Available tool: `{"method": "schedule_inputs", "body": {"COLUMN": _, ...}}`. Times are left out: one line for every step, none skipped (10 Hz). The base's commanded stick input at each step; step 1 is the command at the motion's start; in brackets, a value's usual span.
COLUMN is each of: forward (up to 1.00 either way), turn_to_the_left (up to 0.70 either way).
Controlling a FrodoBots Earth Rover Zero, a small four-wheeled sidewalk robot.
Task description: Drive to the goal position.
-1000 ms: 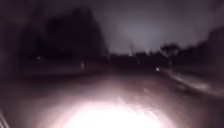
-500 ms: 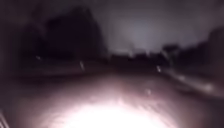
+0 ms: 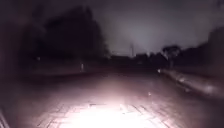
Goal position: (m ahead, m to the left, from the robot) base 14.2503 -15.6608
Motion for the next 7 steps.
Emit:
{"method": "schedule_inputs", "body": {"forward": 0.7, "turn_to_the_left": 0.0}}
{"method": "schedule_inputs", "body": {"forward": 0.7, "turn_to_the_left": 0.0}}
{"method": "schedule_inputs", "body": {"forward": 0.7, "turn_to_the_left": 0.0}}
{"method": "schedule_inputs", "body": {"forward": 0.7, "turn_to_the_left": 0.0}}
{"method": "schedule_inputs", "body": {"forward": 0.7, "turn_to_the_left": 0.0}}
{"method": "schedule_inputs", "body": {"forward": 0.7, "turn_to_the_left": 0.0}}
{"method": "schedule_inputs", "body": {"forward": 0.7, "turn_to_the_left": 0.0}}
